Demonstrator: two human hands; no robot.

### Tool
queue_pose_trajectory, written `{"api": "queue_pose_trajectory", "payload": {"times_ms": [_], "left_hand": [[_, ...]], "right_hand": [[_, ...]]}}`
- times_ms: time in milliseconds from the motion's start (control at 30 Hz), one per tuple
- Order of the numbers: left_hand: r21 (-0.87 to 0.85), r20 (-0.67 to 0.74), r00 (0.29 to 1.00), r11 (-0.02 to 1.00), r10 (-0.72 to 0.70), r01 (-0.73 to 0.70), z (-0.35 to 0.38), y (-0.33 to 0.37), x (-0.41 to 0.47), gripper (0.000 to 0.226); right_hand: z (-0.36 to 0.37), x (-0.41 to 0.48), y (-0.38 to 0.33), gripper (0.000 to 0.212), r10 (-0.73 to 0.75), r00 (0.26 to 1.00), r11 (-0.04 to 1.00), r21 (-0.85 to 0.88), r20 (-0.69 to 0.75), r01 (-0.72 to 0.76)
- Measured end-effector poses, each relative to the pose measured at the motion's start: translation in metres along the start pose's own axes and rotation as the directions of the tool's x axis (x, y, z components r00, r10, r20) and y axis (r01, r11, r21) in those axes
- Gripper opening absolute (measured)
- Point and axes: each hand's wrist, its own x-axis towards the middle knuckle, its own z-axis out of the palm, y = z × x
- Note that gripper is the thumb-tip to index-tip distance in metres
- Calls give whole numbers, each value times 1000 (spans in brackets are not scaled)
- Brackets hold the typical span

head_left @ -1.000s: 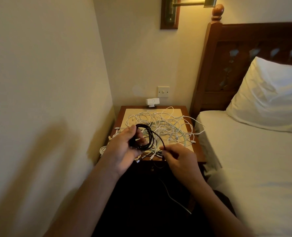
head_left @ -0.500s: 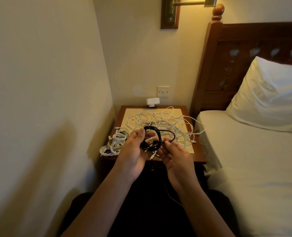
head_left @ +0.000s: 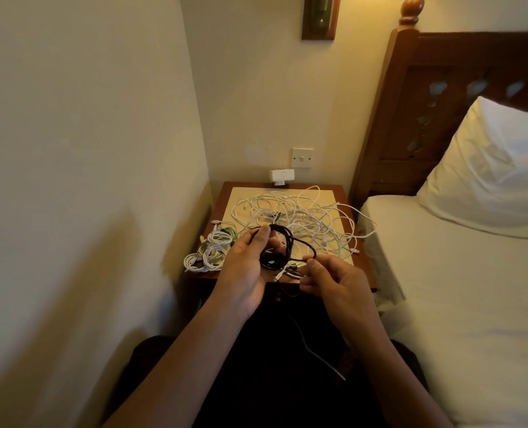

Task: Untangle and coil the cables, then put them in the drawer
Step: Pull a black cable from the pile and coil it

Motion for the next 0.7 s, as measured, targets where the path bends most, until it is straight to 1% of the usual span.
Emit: {"api": "queue_pose_trajectory", "payload": {"times_ms": [100,200,233,267,367,433,500,533,567,633,700], "left_hand": [[-27,-4,999,999,-46,45,6,-3,-2,31],[-55,33,998,997,-50,51,11,-4,-4,50],[-47,58,997,998,-42,45,11,-4,-3,55],[-29,87,996,999,-36,39,10,-5,-3,59],[65,134,991,998,-27,18,6,-7,-6,69],[156,124,992,988,3,-23,1,-7,-6,71],[220,140,990,973,31,-62,-5,-8,-5,68],[237,152,988,968,43,-79,-8,-7,-4,67],[251,155,986,964,54,-92,-11,-5,-5,66],[307,168,984,945,62,-112,-15,-1,-7,65],[405,223,973,904,50,-139,-17,1,-8,66]], "right_hand": [[4,-1,0,20,47,999,993,111,-4,-46],[16,-3,-1,21,160,987,943,294,10,-155],[20,-5,0,21,182,983,935,308,15,-178],[24,-7,2,22,180,983,946,271,21,-179],[30,-13,8,27,109,991,993,33,72,-111],[27,-11,9,31,84,991,986,-154,105,-67],[19,-9,6,21,74,986,955,-296,152,-26],[14,-8,2,12,62,985,950,-313,163,-8],[7,-8,-3,8,37,987,951,-309,158,15],[-6,-4,-15,19,-42,992,949,-306,117,77],[-13,3,-26,24,-115,988,928,-343,107,146]]}}
